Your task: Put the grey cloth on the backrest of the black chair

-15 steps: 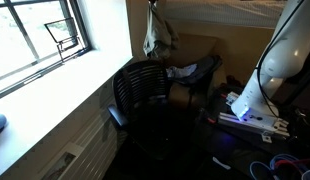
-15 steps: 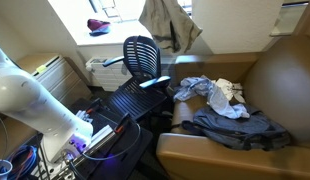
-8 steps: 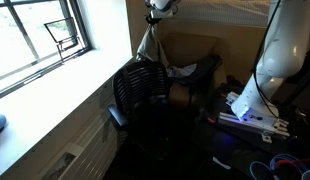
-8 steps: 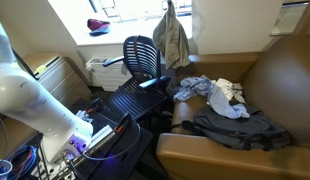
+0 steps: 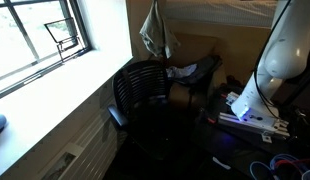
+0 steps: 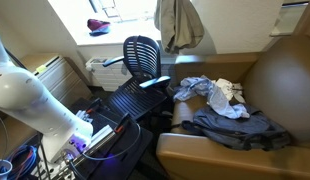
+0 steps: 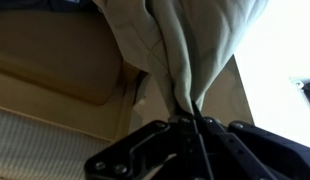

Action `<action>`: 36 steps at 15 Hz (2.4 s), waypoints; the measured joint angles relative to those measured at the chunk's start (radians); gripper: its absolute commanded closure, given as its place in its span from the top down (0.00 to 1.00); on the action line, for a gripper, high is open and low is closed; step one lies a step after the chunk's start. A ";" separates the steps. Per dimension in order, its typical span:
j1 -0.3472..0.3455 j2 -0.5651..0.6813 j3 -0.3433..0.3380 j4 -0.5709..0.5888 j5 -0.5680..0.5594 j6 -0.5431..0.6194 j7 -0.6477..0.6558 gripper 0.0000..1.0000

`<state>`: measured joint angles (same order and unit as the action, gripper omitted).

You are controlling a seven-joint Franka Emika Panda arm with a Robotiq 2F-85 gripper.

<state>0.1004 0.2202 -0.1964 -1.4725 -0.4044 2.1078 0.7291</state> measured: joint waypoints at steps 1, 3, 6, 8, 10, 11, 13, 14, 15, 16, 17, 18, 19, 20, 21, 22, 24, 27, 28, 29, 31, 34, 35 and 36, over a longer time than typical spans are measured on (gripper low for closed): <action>0.009 -0.026 0.008 0.018 -0.035 -0.046 0.018 0.00; 0.014 -0.062 0.036 0.034 -0.060 -0.109 0.022 0.01; 0.018 -0.076 0.051 0.026 -0.018 -0.107 0.000 0.01; 0.018 -0.076 0.051 0.020 -0.015 -0.104 -0.001 0.00; 0.017 -0.072 0.055 0.015 -0.025 -0.100 0.006 0.00; 0.019 -0.068 0.055 -0.001 -0.045 -0.071 0.015 0.00; 0.023 -0.049 0.060 -0.074 -0.112 0.060 0.056 0.00; 0.024 -0.034 0.066 -0.113 -0.157 0.141 0.089 0.00; 0.024 -0.015 0.070 -0.152 -0.210 0.224 0.128 0.00; 0.025 0.004 0.072 -0.186 -0.267 0.302 0.173 0.00; 0.026 0.024 0.072 -0.213 -0.318 0.370 0.219 0.00; 0.026 0.043 0.072 -0.231 -0.363 0.424 0.264 0.01; 0.026 0.056 0.073 -0.236 -0.370 0.436 0.281 0.01; 0.026 0.061 0.073 -0.235 -0.368 0.435 0.281 0.01; 0.026 0.060 0.073 -0.233 -0.368 0.435 0.281 0.00; 0.025 0.056 0.073 -0.232 -0.368 0.434 0.280 0.00; 0.022 0.051 0.083 -0.231 -0.305 0.414 0.225 0.00; 0.009 0.034 0.129 -0.231 -0.078 0.296 0.006 0.00; 0.010 0.028 0.137 -0.230 -0.026 0.237 -0.046 0.00; 0.013 0.024 0.142 -0.228 0.006 0.171 -0.078 0.00; 0.020 0.025 0.142 -0.218 0.013 0.027 -0.085 0.00; 0.032 0.043 0.142 -0.179 0.009 -0.191 -0.083 0.00; 0.040 0.057 0.142 -0.155 0.003 -0.265 -0.078 0.00; 0.051 0.071 0.144 -0.129 -0.009 -0.331 -0.077 0.00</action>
<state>0.1515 0.2914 -0.0526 -1.6017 -0.4136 1.7763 0.6523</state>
